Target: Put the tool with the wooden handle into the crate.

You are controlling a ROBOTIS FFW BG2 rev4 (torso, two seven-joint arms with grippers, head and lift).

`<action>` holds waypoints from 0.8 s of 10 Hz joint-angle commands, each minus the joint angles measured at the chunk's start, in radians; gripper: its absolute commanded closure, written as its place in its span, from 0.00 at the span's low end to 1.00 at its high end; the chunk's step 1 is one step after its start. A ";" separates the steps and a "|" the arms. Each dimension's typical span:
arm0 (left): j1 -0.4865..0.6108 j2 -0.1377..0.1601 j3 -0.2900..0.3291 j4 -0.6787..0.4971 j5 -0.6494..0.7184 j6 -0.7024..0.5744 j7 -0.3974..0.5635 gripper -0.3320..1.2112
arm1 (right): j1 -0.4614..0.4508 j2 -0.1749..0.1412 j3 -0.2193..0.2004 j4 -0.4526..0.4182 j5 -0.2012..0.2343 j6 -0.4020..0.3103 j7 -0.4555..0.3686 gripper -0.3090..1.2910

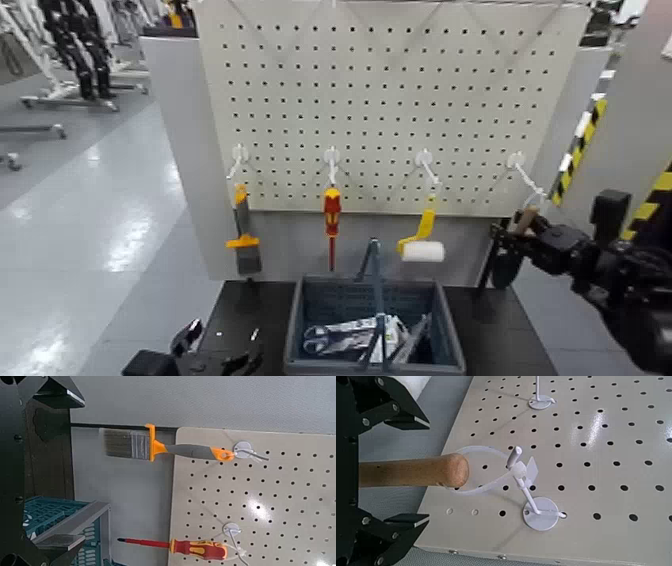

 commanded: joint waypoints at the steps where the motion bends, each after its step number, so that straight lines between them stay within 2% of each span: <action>1: 0.002 0.000 0.004 0.000 0.000 0.001 -0.001 0.29 | 0.001 0.002 0.007 -0.014 0.003 0.016 -0.002 0.87; 8: 0.007 0.000 0.007 -0.002 0.006 0.001 -0.006 0.29 | 0.044 0.017 -0.045 -0.068 0.009 0.017 -0.003 0.89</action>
